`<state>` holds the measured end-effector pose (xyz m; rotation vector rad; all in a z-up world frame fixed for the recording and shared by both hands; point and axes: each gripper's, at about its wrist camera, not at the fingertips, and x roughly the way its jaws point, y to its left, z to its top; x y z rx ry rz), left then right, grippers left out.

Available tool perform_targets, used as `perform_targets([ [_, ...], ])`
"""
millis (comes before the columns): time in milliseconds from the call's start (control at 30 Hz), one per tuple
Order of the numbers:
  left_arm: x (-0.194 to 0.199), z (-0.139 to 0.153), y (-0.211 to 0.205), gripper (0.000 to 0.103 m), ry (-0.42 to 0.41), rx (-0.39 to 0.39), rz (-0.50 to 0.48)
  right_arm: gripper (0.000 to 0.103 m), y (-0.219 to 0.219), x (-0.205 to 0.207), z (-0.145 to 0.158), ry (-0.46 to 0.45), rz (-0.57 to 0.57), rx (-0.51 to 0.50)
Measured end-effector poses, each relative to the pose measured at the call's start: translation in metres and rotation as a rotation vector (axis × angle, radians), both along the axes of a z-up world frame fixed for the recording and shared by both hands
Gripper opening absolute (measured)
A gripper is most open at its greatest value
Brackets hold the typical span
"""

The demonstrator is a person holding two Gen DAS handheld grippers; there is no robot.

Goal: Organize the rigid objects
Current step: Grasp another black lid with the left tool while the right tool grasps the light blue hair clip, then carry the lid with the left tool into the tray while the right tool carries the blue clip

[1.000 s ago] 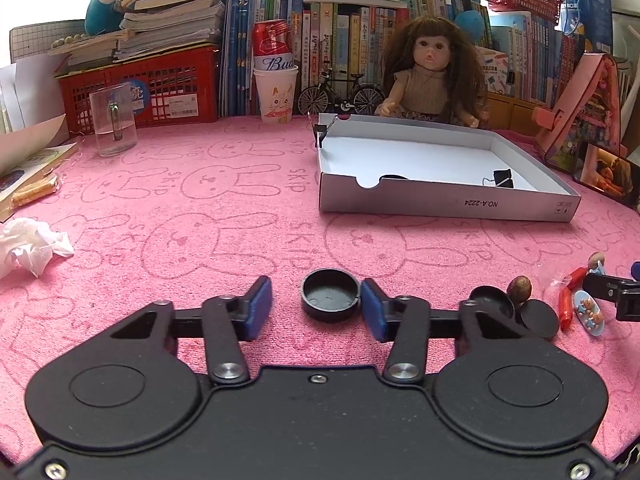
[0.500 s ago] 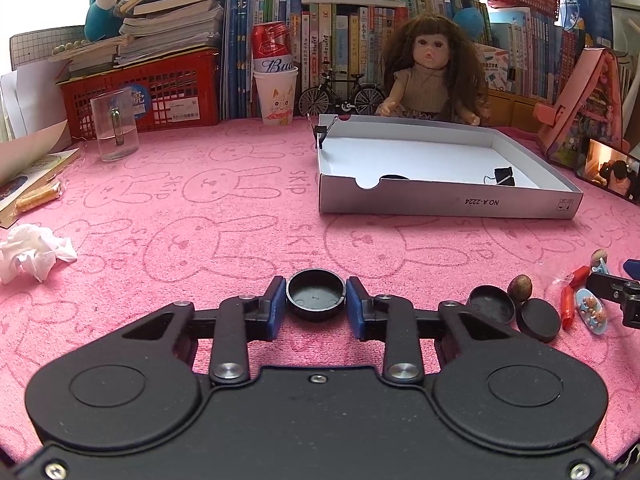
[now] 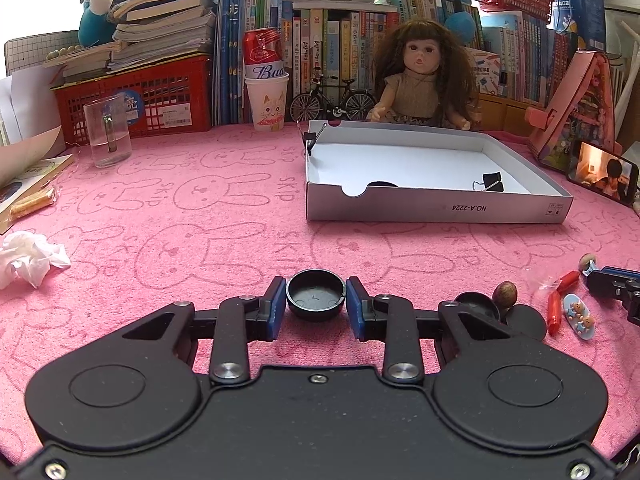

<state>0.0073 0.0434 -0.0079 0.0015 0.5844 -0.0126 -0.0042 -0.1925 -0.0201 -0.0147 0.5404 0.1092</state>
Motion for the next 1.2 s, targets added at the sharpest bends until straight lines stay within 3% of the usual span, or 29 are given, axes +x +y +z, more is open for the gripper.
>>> perform_targets([
  [633, 0.012, 0.024, -0.006, 0.030, -0.042, -0.032, -0.032, 0.020, -0.006, 0.016, 0.026, -0.074, -0.043, 0.026],
  [1200, 0.064, 0.052, -0.023, 0.030, -0.053, -0.075, -0.088, 0.020, -0.024, 0.068, 0.039, -0.026, -0.121, 0.198],
])
